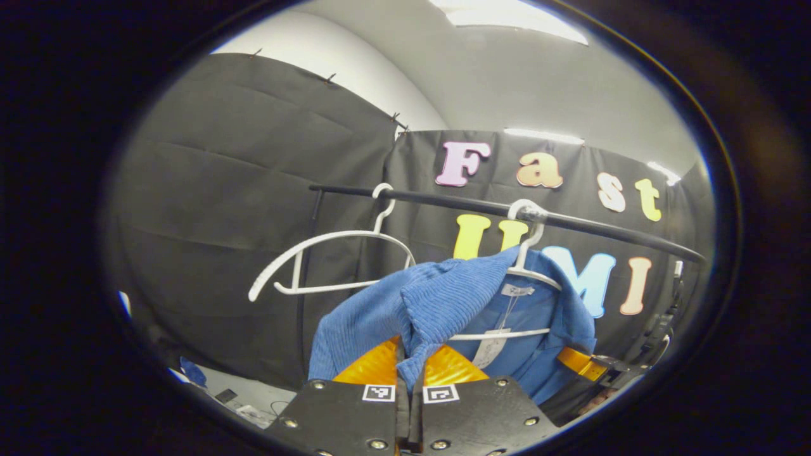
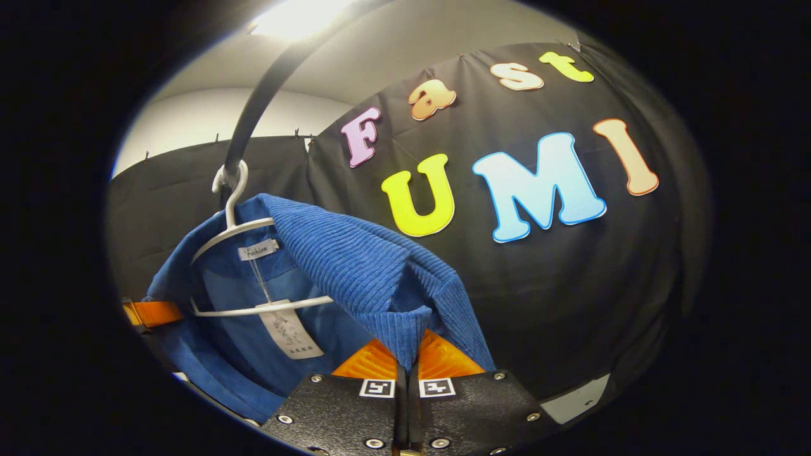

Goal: Grasp the clothes on the hanger with both hands and then place them into the laundry hamper below.

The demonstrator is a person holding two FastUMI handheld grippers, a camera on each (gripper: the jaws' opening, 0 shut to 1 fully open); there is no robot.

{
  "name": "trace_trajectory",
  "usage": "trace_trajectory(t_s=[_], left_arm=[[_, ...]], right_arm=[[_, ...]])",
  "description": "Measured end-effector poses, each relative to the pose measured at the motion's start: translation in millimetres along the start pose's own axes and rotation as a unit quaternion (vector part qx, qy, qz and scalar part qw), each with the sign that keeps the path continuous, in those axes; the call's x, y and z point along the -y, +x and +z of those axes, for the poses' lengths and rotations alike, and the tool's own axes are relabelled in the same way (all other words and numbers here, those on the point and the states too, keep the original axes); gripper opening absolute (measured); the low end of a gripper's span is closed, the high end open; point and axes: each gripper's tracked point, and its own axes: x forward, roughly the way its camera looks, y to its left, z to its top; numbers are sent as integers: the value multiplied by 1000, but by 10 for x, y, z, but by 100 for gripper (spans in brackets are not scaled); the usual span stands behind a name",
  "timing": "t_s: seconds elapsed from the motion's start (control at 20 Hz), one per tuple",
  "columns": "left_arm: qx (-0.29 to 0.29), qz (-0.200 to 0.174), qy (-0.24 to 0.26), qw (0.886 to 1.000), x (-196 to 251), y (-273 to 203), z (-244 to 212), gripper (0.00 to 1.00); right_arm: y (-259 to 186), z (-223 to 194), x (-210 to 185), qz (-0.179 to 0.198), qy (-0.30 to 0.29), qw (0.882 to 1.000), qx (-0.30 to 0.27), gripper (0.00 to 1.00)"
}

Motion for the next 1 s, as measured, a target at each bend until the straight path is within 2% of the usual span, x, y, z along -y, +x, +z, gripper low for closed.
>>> trace_trajectory(t_s=[0.25,0.3,0.35,0.4,0.45,0.5,0.65,0.7,0.75,0.8,0.85,1.0], left_arm=[[31,5,39,999,-81,-38,325,1],[38,8,48,998,-120,-11,401,5],[45,11,54,997,-159,-5,483,1],[53,12,59,997,-190,17,565,5],[59,14,69,996,-231,33,628,1],[64,17,83,994,-274,73,688,5],[70,22,114,991,-379,154,791,5],[68,21,123,990,-389,169,792,0],[64,18,136,989,-422,195,801,5],[57,13,145,988,-449,236,804,5],[54,9,149,987,-464,304,815,1],[57,4,134,989,-520,386,944,0]], right_arm=[[57,212,167,-29,-10,999,39,0],[84,259,200,-33,-9,998,47,0],[109,308,234,-39,-7,998,58,0],[136,368,280,-43,-4,997,69,0],[177,405,289,-46,-1,996,82,0],[206,442,302,-48,-6,995,92,0],[262,495,313,-56,-25,992,114,0],[278,522,319,-58,-27,990,122,0],[284,543,327,-61,-29,989,130,0],[289,590,340,-62,-30,988,138,0],[294,613,345,-61,-30,987,142,0],[303,640,291,-52,-17,988,145,0]])
